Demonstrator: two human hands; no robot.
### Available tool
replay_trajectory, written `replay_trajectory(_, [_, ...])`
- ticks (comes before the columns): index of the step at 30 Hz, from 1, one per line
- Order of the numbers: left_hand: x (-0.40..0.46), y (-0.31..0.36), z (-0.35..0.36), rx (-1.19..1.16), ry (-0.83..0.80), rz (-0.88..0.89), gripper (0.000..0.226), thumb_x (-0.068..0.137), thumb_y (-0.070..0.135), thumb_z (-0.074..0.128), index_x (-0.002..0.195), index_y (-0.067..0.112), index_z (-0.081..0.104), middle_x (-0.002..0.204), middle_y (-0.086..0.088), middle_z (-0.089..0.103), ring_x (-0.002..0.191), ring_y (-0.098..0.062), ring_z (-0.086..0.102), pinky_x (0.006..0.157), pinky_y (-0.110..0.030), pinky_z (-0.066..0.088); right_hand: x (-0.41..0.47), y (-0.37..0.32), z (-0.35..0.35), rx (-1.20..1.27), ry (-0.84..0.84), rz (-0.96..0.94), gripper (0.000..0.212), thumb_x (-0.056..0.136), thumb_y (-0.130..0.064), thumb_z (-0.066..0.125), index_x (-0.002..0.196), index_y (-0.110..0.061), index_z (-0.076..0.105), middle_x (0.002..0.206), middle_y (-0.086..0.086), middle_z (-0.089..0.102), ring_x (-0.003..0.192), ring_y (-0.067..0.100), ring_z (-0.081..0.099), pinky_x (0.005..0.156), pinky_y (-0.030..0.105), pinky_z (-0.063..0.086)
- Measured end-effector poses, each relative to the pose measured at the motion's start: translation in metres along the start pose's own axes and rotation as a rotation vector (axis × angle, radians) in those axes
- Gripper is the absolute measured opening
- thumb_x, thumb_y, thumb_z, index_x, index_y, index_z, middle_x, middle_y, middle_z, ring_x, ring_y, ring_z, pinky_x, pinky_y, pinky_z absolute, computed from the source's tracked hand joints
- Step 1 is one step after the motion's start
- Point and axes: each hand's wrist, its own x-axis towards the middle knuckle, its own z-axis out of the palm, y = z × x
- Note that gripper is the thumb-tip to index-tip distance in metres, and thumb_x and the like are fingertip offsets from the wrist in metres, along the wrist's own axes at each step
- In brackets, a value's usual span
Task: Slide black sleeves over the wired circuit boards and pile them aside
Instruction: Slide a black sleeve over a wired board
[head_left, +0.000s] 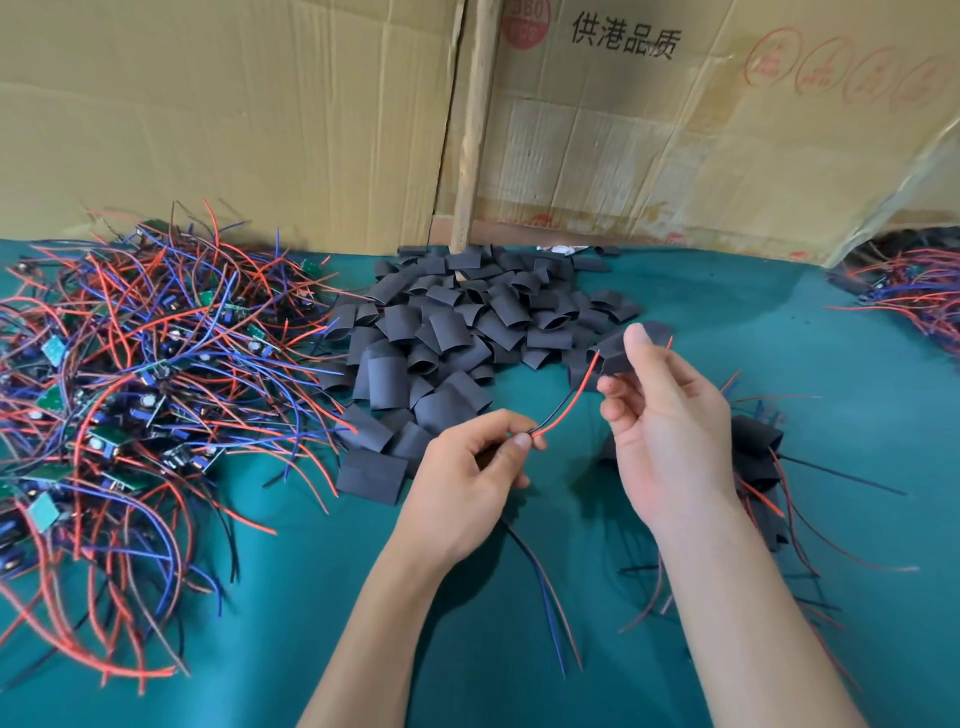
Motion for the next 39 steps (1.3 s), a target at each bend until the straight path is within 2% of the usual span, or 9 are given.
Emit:
replay_trajectory(5, [0.000, 0.000, 0.001, 0.021, 0.014, -0.001, 0.024, 0.104, 0.009, 0.054, 0.089, 0.020, 0.070, 0.068, 0.012, 0.058, 0.064, -0.009, 0.060, 0.076, -0.042, 0.053, -0.001, -0.004, -0.002, -0.025, -0.004, -0.038, 0.025, 0.093, -0.020, 0.074, 0.070, -0.017, 0.066, 0.064, -0.002, 0.059, 0.056, 0.012, 0.062, 0.047, 0.019, 0.045])
replay_trajectory(10, [0.000, -0.001, 0.003, 0.049, 0.041, 0.007, 0.023, 0.103, 0.009, 0.056, 0.090, 0.021, 0.071, 0.076, -0.008, 0.063, 0.063, -0.009, 0.061, 0.076, -0.047, 0.055, 0.001, 0.001, -0.002, -0.203, 0.024, -0.138, 0.022, 0.094, -0.020, 0.075, 0.075, -0.012, 0.068, 0.062, 0.002, 0.064, 0.056, 0.015, 0.065, 0.045, 0.023, 0.045])
replay_trajectory(16, [-0.001, 0.000, 0.003, 0.089, 0.064, 0.026, 0.025, 0.102, 0.011, 0.056, 0.091, 0.027, 0.071, 0.071, -0.009, 0.063, 0.062, -0.010, 0.062, 0.064, -0.031, 0.048, 0.001, 0.010, -0.004, -0.373, -0.001, -0.226, 0.020, 0.092, -0.021, 0.077, 0.073, -0.018, 0.075, 0.059, -0.002, 0.067, 0.055, 0.018, 0.067, 0.043, 0.024, 0.047])
replay_trajectory(24, [-0.001, -0.002, 0.005, 0.010, 0.114, 0.011, 0.019, 0.100, 0.013, 0.049, 0.102, 0.031, 0.051, 0.072, -0.002, 0.066, 0.073, -0.035, 0.062, 0.073, -0.052, 0.054, -0.008, 0.033, 0.002, -0.562, -0.201, -0.167, 0.013, 0.089, -0.017, 0.079, 0.076, -0.016, 0.077, 0.060, 0.008, 0.069, 0.046, 0.018, 0.060, 0.044, 0.025, 0.046])
replay_trajectory(26, [0.000, -0.002, 0.003, -0.015, 0.114, -0.001, 0.025, 0.091, 0.008, 0.044, 0.102, 0.030, 0.050, 0.078, 0.003, 0.066, 0.074, -0.028, 0.064, 0.069, -0.047, 0.054, -0.012, 0.037, 0.006, -0.564, -0.263, -0.150, 0.009, 0.088, -0.011, 0.079, 0.080, -0.011, 0.076, 0.064, 0.007, 0.070, 0.051, 0.019, 0.065, 0.044, 0.023, 0.046])
replay_trajectory(29, [-0.001, 0.001, 0.003, -0.039, 0.097, -0.007, 0.032, 0.081, 0.005, 0.040, 0.100, 0.029, 0.049, 0.082, 0.019, 0.066, 0.068, -0.008, 0.063, 0.063, -0.018, 0.048, -0.013, 0.039, 0.005, -0.518, -0.322, -0.086, 0.005, 0.087, -0.007, 0.078, 0.083, -0.008, 0.076, 0.071, 0.009, 0.073, 0.056, 0.020, 0.067, 0.046, 0.023, 0.048])
replay_trajectory(32, [-0.003, 0.003, 0.004, -0.072, 0.099, -0.024, 0.035, 0.077, 0.008, 0.040, 0.105, 0.028, 0.047, 0.095, 0.014, 0.067, 0.071, -0.007, 0.066, 0.067, -0.021, 0.050, -0.012, 0.039, 0.004, -0.501, -0.398, -0.042, 0.008, 0.088, -0.003, 0.077, 0.084, -0.010, 0.078, 0.072, 0.009, 0.073, 0.056, 0.017, 0.063, 0.051, 0.024, 0.049])
replay_trajectory(36, [-0.002, 0.003, 0.002, -0.103, 0.110, -0.029, 0.045, 0.073, 0.009, 0.045, 0.114, 0.026, 0.046, 0.105, 0.002, 0.063, 0.078, -0.022, 0.065, 0.076, -0.046, 0.056, -0.014, 0.043, 0.006, -0.510, -0.451, -0.039, 0.018, 0.087, 0.001, 0.076, 0.078, -0.014, 0.080, 0.071, 0.012, 0.073, 0.054, 0.015, 0.061, 0.051, 0.023, 0.049])
replay_trajectory(39, [-0.001, 0.001, -0.002, -0.033, 0.122, -0.027, 0.048, 0.073, 0.010, 0.052, 0.116, 0.030, 0.048, 0.101, 0.011, 0.064, 0.086, -0.013, 0.066, 0.077, -0.030, 0.056, -0.010, 0.039, 0.004, -0.445, -0.335, -0.044, 0.017, 0.087, 0.002, 0.075, 0.079, -0.012, 0.080, 0.077, 0.007, 0.076, 0.054, 0.015, 0.062, 0.048, 0.022, 0.048])
